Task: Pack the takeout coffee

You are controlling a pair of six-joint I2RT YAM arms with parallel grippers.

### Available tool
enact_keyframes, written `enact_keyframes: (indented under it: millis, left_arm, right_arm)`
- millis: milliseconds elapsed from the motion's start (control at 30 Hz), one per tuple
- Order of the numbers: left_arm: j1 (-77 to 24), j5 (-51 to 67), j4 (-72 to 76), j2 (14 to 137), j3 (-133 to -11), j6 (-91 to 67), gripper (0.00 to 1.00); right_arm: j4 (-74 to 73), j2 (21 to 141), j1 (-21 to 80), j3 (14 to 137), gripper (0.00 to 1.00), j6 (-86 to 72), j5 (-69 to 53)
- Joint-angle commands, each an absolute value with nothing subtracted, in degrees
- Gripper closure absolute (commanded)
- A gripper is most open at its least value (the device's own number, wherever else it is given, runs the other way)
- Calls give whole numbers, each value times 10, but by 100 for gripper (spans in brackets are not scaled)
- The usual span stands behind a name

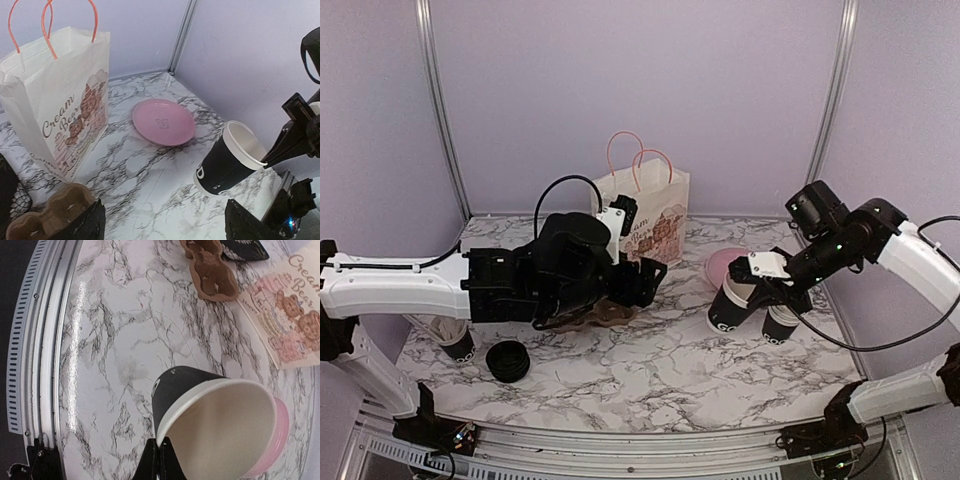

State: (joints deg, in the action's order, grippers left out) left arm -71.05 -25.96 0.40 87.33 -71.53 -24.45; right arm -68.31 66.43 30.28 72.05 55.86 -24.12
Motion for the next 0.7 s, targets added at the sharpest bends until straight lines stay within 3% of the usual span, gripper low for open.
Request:
enact_keyframes:
  millis: [0,267,667]
  left_arm:
    - [-703,-324,-282,835,-745,-248,18]
    - [-692,-287,-503,808,-759,-276,27]
    - [-669,-215,-547,799,-652,-336,38]
  right_arm:
    - [-587,689,421,688,100,493,-145]
    - [-501,772,549,664,100,449,-114]
    - [-507,894,647,716,100,436,-66]
